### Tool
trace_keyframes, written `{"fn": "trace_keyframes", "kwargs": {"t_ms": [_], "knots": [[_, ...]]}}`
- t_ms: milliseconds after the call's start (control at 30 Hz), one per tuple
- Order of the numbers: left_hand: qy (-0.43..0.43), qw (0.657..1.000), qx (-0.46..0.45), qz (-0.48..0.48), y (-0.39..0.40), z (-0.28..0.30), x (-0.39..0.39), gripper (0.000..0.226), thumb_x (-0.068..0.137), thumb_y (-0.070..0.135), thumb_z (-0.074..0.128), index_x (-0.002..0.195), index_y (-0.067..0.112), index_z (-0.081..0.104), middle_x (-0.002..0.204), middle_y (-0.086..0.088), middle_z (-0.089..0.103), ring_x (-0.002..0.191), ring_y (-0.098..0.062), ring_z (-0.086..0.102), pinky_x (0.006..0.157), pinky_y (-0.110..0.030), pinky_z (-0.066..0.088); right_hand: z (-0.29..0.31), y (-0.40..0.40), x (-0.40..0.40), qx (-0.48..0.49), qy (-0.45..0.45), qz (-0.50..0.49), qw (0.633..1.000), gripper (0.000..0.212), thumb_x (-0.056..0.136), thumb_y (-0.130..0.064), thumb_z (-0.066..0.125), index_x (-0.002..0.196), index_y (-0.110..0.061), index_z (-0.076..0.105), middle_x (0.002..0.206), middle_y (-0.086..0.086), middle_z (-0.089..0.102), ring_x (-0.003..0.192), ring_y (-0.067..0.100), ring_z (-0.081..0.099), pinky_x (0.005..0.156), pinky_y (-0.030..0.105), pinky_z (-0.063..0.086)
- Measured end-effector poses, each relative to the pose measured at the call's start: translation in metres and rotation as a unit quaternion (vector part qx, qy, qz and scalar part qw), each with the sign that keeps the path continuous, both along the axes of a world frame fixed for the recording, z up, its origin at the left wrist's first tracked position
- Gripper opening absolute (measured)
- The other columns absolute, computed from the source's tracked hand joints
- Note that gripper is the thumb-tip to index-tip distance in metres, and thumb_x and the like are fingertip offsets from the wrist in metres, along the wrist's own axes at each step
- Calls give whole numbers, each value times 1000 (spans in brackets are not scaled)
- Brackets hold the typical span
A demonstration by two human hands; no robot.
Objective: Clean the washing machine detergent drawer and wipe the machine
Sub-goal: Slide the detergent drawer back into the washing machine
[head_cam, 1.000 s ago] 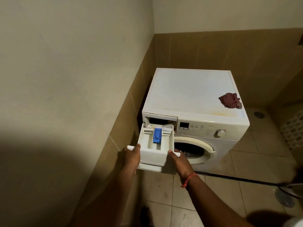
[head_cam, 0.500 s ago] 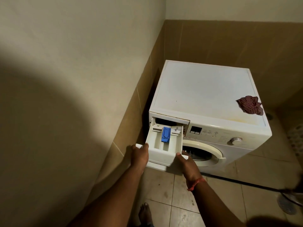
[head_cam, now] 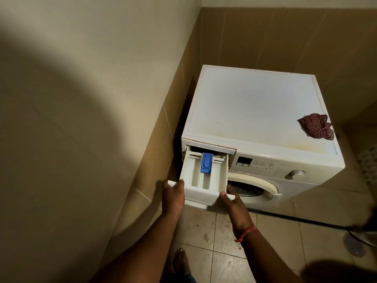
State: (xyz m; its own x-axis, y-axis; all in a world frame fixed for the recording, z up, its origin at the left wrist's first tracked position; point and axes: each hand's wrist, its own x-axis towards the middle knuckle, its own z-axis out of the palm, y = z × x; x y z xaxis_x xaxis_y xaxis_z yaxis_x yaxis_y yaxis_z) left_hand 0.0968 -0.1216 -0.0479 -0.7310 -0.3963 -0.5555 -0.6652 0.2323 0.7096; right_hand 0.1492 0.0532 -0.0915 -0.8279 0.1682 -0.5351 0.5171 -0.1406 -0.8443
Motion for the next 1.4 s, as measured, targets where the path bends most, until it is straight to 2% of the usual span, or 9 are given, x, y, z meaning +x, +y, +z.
{"fn": "trace_keyframes", "kwargs": {"t_ms": [167, 433, 633, 800, 933, 1033, 1200, 1300, 1400], "knots": [[18, 1000, -7, -1, 1, -3, -1, 58, 95, 35, 56, 142, 13, 29, 122, -17, 53, 98, -28, 61, 75, -34, 57, -1, 3, 1, 3, 5, 1, 1000, 60, 96, -40, 54, 152, -27, 34, 148, 3, 46, 130, 27, 46, 110, 46, 36], [7, 1000, -15, -21, 3, -1, -29, 62, 97, 34, 55, 145, 7, 26, 129, -19, 51, 99, -26, 57, 75, -30, 51, -2, 5, -21, 45, 4, 33, 998, 55, 97, -46, 54, 147, -27, 41, 145, 5, 51, 126, 28, 51, 109, 51, 41], [-5, 998, -25, -60, 1, -12, -43, 65, 97, 39, 53, 144, 3, 27, 131, -19, 51, 105, -27, 57, 80, -31, 48, -8, 10, -39, 61, -17, 29, 998, 56, 100, -30, 53, 152, -20, 34, 150, 8, 44, 133, 29, 47, 114, 48, 36], [-2, 997, -14, -74, 6, -15, -57, 61, 97, 39, 53, 142, 4, 30, 131, -18, 52, 111, -30, 58, 79, -31, 48, -6, 15, -58, 56, -25, 6, 998, 53, 101, -24, 53, 151, -21, 35, 144, 10, 49, 128, 31, 51, 110, 50, 41], [-17, 997, -14, -80, 12, -12, -80, 58, 98, 39, 52, 140, 3, 35, 131, -17, 53, 113, -31, 57, 78, -30, 46, 1, 17, -78, 106, -35, 10, 994, 49, 100, -23, 55, 147, -19, 41, 135, 11, 56, 122, 29, 55, 107, 41, 43], [-27, 994, -41, -97, 16, -9, -94, 53, 98, 36, 53, 135, 0, 42, 130, -18, 56, 114, -32, 57, 78, -29, 43, 9, 19, -91, 235, -23, 80, 969, 36, 98, -24, 58, 132, -16, 53, 122, 10, 64, 113, 29, 60, 96, 35, 46], [6, 983, -121, -141, 12, -9, -92, 53, 97, 38, 54, 132, -2, 44, 127, -19, 57, 113, -32, 58, 75, -26, 41, 19, 24, -94, 421, 17, 202, 884, 23, 93, -30, 62, 108, -13, 59, 106, 9, 65, 98, 30, 61, 77, 31, 44], [33, 986, -96, -133, 12, -12, -90, 54, 95, 36, 58, 134, 2, 42, 127, -17, 56, 113, -31, 58, 80, -28, 48, 17, 26, -97, 482, 46, 209, 850, 8, 96, -24, 57, 94, -17, 58, 97, 7, 67, 89, 28, 64, 69, 28, 40], [61, 991, -50, -108, 18, -17, -98, 56, 92, 28, 65, 135, 4, 40, 129, -16, 56, 114, -30, 57, 88, -32, 50, 18, 28, -112, 518, 60, 200, 830, 7, 95, -21, 56, 101, -17, 59, 100, 10, 68, 90, 30, 65, 71, 31, 46]]}}
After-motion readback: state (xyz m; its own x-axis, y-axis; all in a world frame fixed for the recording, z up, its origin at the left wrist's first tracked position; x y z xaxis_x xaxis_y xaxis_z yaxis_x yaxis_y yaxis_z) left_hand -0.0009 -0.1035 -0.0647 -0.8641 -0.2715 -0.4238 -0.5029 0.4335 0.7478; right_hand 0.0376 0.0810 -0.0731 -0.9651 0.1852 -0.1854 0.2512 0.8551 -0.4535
